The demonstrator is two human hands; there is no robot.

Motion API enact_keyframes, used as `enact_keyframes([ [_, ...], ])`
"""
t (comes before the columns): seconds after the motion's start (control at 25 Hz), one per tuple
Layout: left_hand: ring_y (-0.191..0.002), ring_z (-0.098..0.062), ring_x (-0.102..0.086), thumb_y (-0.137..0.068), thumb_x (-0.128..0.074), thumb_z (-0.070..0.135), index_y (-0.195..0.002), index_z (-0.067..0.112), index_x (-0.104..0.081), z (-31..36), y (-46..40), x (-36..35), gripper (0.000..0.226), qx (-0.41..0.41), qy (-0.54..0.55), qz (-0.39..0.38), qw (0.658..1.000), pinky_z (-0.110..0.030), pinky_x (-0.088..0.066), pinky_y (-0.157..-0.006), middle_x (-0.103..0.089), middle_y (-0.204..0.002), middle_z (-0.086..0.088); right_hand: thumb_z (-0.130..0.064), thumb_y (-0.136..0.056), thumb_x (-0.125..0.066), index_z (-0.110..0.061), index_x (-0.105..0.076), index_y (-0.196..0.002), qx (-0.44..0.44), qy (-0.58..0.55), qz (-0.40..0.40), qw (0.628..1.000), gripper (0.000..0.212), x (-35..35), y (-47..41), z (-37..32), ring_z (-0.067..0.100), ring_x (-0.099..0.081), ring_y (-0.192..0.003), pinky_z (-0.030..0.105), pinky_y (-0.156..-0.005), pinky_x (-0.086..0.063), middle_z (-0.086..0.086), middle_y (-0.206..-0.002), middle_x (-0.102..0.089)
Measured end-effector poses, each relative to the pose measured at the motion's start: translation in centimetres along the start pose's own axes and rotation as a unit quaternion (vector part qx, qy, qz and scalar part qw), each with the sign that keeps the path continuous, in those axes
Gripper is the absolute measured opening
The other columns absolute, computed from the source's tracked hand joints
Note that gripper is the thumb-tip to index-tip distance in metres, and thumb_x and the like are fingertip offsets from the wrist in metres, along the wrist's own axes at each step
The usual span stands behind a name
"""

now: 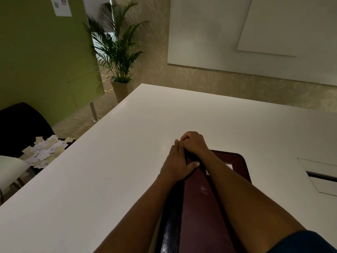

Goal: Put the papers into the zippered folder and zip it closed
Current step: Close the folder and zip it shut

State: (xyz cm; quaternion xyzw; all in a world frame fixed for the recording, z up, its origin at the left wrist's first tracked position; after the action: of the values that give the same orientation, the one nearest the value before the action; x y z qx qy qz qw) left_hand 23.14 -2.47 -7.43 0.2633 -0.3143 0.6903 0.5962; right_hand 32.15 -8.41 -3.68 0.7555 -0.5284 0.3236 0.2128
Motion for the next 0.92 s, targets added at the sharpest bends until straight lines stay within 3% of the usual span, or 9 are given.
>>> enact_keyframes([
  [0.12, -0.152, -0.029, 0.0, -0.092, -0.047, 0.055, -0.156, 0.016, -0.015, 0.5, 0.8, -0.2, 0.082, 0.003, -0.076, -0.004, 0.997, -0.048, -0.02, -0.12, -0.008, -0.164, -0.015, -0.01, -0.085, -0.059, -0.012, -0.071, -0.102, 0.042, 0.027, 0.015, 0.999, 0.021, 1.5, 3.0, 1.0, 0.019, -0.065, -0.098, 0.026, -0.081, -0.048, 0.002, -0.105, -0.072],
  [0.28, -0.152, -0.031, 0.004, -0.096, -0.037, 0.053, -0.156, 0.019, -0.015, 1.6, 3.1, -0.9, 0.072, 0.007, -0.153, -0.028, 0.988, -0.052, -0.012, -0.119, -0.002, -0.165, -0.013, -0.02, -0.087, -0.059, -0.014, -0.067, -0.12, 0.081, 0.148, 0.051, 0.984, 0.034, 3.5, 8.2, 3.3, 0.026, -0.061, -0.114, 0.036, -0.094, -0.047, 0.006, -0.12, -0.068],
  [0.36, -0.152, -0.03, 0.004, -0.096, -0.035, 0.053, -0.156, 0.018, -0.015, 2.1, 4.5, -1.2, 0.072, 0.008, -0.175, -0.035, 0.984, -0.053, -0.008, -0.119, -0.002, -0.165, -0.011, -0.029, -0.094, -0.054, -0.016, -0.056, -0.136, 0.067, 0.201, 0.052, 0.976, 0.044, 3.9, 10.4, 4.9, 0.027, -0.049, -0.131, 0.04, -0.106, -0.038, 0.007, -0.14, -0.056],
  [0.48, -0.152, -0.029, 0.002, -0.096, -0.033, 0.055, -0.156, 0.018, -0.014, 3.0, 6.9, -1.4, 0.072, 0.001, -0.203, -0.038, 0.979, -0.054, -0.005, -0.119, -0.004, -0.165, -0.011, -0.04, -0.101, -0.038, -0.024, -0.032, -0.153, 0.006, 0.253, 0.016, 0.967, 0.055, 3.2, 13.6, 7.3, 0.023, -0.019, -0.15, 0.047, -0.12, -0.013, 0.003, -0.163, -0.025],
  [0.56, -0.152, -0.028, 0.002, -0.096, -0.032, 0.056, -0.156, 0.018, -0.013, 3.6, 8.5, -1.6, 0.073, -0.001, -0.211, -0.039, 0.977, -0.053, -0.002, -0.119, -0.004, -0.165, -0.01, -0.043, -0.101, -0.036, -0.025, -0.027, -0.154, -0.009, 0.239, 0.019, 0.971, 0.057, 3.0, 15.6, 7.9, 0.022, -0.013, -0.152, 0.049, -0.121, -0.006, 0.002, -0.164, -0.02],
  [0.92, -0.152, -0.028, 0.0, -0.098, -0.027, 0.055, -0.156, 0.014, -0.015, 5.4, 14.7, -2.2, 0.072, -0.012, -0.242, -0.021, 0.97, -0.048, 0.002, -0.12, -0.008, -0.165, -0.01, -0.047, -0.1, -0.036, -0.02, -0.027, -0.154, -0.011, 0.214, 0.043, 0.976, 0.061, 2.3, 23.5, 7.4, 0.025, -0.013, -0.152, 0.046, -0.122, -0.006, 0.005, -0.164, -0.021],
])
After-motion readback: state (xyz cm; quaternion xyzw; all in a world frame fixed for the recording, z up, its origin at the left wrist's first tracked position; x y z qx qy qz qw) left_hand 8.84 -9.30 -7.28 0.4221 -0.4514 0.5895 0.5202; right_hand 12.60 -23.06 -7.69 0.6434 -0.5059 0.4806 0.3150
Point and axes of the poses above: each hand's wrist, its own y-axis away from the middle knuckle, its own x-axis out of the back of the hand, z = x × y, the point moved 8 cm from there along -y, towards the middle knuckle
